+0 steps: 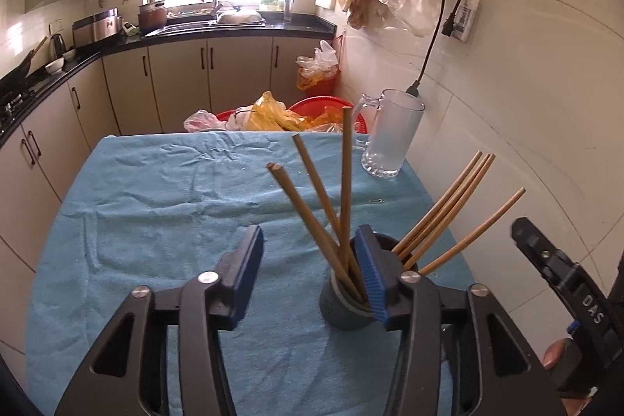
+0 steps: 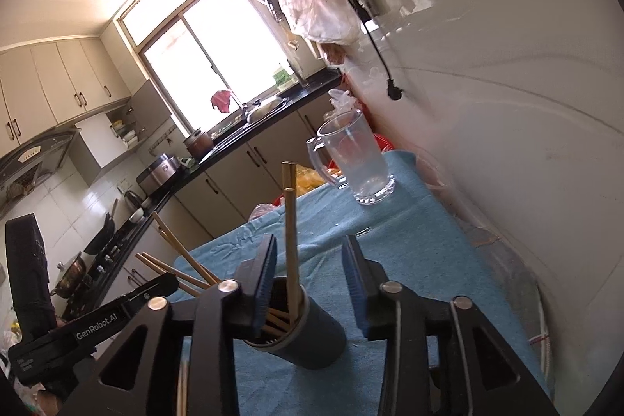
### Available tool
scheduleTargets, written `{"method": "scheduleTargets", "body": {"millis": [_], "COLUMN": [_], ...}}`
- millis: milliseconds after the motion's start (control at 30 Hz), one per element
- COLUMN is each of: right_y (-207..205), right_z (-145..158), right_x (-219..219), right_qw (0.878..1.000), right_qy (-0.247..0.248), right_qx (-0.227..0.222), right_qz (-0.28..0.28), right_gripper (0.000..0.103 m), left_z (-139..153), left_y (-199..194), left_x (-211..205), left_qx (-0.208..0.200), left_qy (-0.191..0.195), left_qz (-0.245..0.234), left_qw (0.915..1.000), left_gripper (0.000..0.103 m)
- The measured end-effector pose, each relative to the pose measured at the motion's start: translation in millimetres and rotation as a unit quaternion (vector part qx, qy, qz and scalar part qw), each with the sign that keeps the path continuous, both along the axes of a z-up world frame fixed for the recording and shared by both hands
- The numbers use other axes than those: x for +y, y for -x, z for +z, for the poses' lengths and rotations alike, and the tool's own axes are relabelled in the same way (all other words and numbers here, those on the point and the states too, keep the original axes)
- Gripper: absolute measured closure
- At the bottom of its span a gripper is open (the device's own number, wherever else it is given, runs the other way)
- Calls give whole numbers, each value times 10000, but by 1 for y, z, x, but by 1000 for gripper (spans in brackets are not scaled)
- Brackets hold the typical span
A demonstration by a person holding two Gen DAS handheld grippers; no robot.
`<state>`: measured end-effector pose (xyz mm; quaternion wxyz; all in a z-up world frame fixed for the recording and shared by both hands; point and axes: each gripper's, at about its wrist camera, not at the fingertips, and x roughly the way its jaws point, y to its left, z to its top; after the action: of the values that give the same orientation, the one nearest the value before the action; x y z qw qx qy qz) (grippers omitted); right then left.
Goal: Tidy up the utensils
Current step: 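Open the left tool to release the chopstick while the right tool releases its own, then move both tools back over the last two chopsticks on the towel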
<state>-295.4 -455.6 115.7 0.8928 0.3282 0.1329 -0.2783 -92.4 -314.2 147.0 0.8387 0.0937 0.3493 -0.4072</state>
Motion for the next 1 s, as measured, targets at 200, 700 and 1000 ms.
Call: {"method": "scheduleTargets", "body": {"millis": [200,700,1000], "right_y": [16,3,-15], "right_z": [-5,-48,-69], "right_x": [13,53,84], "right_qw": [9995,9960,9925], "right_qy": [93,-27,-9], "right_qx": [154,888,1184], "right_qz": [-258,51,304], "right_gripper": [30,29,29], "left_z": [0,-30,-54], "left_y": [4,1,-10], "left_x": [15,79,123], "left_qx": [-191,-108,151], "left_qy": [-11,-260,-338], "left_qz": [171,757,1021], "left_qw": [9997,9967,9941], "left_gripper": [34,26,26]}}
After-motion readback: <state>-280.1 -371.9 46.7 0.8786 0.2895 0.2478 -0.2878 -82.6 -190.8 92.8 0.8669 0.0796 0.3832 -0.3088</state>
